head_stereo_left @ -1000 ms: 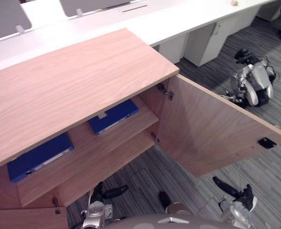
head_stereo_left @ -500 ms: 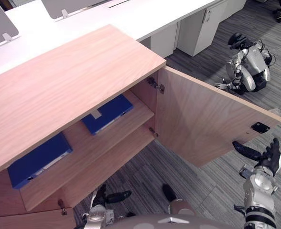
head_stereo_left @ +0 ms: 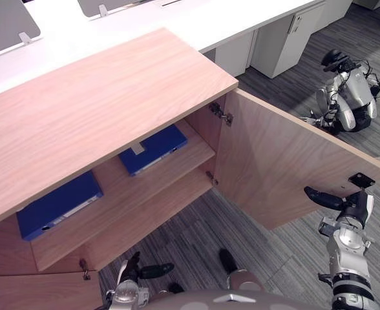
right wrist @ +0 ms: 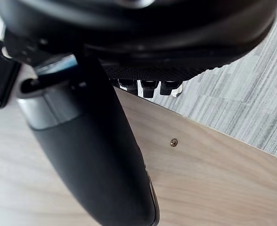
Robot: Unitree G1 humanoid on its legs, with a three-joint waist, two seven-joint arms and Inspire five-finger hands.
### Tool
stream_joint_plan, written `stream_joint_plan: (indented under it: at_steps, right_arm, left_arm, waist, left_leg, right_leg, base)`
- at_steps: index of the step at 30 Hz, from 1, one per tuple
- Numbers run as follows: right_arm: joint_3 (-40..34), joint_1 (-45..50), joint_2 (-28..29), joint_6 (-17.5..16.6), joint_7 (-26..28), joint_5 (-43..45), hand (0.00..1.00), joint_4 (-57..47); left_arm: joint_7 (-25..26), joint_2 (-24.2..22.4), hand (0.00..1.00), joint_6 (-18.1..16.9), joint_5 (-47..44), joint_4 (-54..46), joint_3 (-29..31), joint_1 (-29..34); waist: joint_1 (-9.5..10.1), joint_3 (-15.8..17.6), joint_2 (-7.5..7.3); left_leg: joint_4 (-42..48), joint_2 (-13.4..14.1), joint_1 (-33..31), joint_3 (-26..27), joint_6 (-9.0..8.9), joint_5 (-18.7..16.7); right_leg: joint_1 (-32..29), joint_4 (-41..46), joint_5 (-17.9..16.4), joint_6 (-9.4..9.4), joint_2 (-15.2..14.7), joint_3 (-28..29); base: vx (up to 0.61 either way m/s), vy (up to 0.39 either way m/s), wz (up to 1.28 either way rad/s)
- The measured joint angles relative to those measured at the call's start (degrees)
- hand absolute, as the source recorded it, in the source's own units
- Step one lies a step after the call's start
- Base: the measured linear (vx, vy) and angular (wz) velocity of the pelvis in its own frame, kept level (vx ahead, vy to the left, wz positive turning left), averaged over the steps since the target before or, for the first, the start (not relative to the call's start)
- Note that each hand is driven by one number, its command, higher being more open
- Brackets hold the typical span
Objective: Walk over to the cabinet, pick up the folder, carry it to the office cabinet, place the folder inside the office cabinet, then close the office cabinet door
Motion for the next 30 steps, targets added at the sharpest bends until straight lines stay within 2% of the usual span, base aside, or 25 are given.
stream_joint_plan:
  at_steps: [7,10,14,16,17,19,22,25,30]
  right_arm:
    - [2.23,5.91,1.60,0.21,0.74,-0.21,1.00,-8.16]
    - [5.05,12.05,4.28,0.21,1.64,-0.20,1.00,-16.41]
    - [9.94,20.82,5.21,0.22,4.85,0.20,1.00,-23.36]
    - [12.58,25.86,4.42,0.40,8.30,1.18,1.00,-27.04]
    - [13.37,27.20,3.57,0.52,9.78,2.23,1.00,-28.02]
    - [16.67,32.03,-3.21,0.95,15.24,5.06,1.00,-31.58]
    - [19.19,36.51,-11.90,1.09,22.28,7.24,1.00,-37.56]
    - [21.45,38.55,-17.75,1.06,27.84,9.62,1.00,-42.21]
    - [25.15,38.65,-25.51,0.31,33.38,14.61,1.00,-48.88]
  left_arm:
    - [0.00,0.63,1.00,-0.02,2.06,0.39,-0.05,-0.10]
    - [0.03,1.02,1.00,0.05,2.19,1.31,-0.07,-0.19]
    - [-0.06,1.59,1.00,0.07,3.88,1.88,-1.94,-0.66]
    - [-0.61,2.34,1.00,0.14,4.28,2.40,-3.25,-1.40]
    - [-0.86,2.74,1.00,0.12,4.36,2.39,-3.95,-1.51]
    - [-1.79,3.64,1.00,0.14,5.43,2.41,-5.15,-2.29]
    - [-2.94,4.19,1.00,0.10,6.50,2.41,-6.29,-2.52]
    - [-3.49,4.55,1.00,0.09,6.50,2.41,-6.95,-2.55]
    - [-3.99,5.66,1.00,0.05,6.50,2.45,-9.18,-2.25]
  waist:
    - [-0.46,-0.12,-0.57]
    - [-1.54,-0.52,-1.26]
    - [-2.34,-1.35,-2.98]
    - [-2.56,-1.44,-4.16]
    - [-2.61,-1.42,-4.50]
    - [-2.84,-1.56,-5.54]
    - [-2.96,-1.90,-6.05]
    - [-3.30,-2.44,-6.54]
    - [-3.44,-4.37,-7.72]
  left_leg:
    - [-0.77,-0.28,0.00,-0.74,0.16,0.50]
    - [-0.78,-0.12,0.01,-1.09,0.14,0.50]
    - [-0.59,0.07,0.05,-1.18,0.05,0.46]
    - [-0.31,0.21,0.12,-1.17,-0.16,0.37]
    - [-0.25,0.24,0.13,-1.16,-0.42,0.21]
    - [0.39,0.50,0.12,-0.85,-1.02,-0.37]
    - [1.29,0.93,0.18,0.01,-1.12,-0.83]
    - [2.00,1.31,0.27,0.39,-1.24,-1.15]
    - [3.56,1.90,0.16,0.46,-1.32,-2.05]
  right_leg:
    - [0.22,-0.90,0.78,0.02,-0.15,-0.19]
    - [0.29,-1.20,1.23,-0.11,0.18,0.05]
    - [0.28,-1.19,1.35,-0.19,0.41,0.23]
    - [0.25,-1.12,1.32,-0.23,0.54,0.31]
    - [0.24,-1.11,1.31,-0.25,0.56,0.31]
    - [0.06,-0.62,1.14,-0.70,0.74,0.46]
    - [-0.31,0.23,1.00,-0.92,1.26,1.47]
    - [-0.32,0.69,0.97,-1.08,1.62,1.80]
    - [-0.04,0.98,0.77,-1.41,1.88,1.84]
  base:
    - [0.00,-0.003,0.00]
    - [0.02,-0.026,-0.07]
    - [0.01,-0.020,-0.05]
    - [-0.01,-0.016,-0.06]
    - [-0.01,-0.009,-0.08]
    - [0.00,-0.008,-0.10]
    - [0.03,-0.007,-0.15]
    - [0.03,-0.007,-0.10]
    - [0.04,0.005,-0.01]
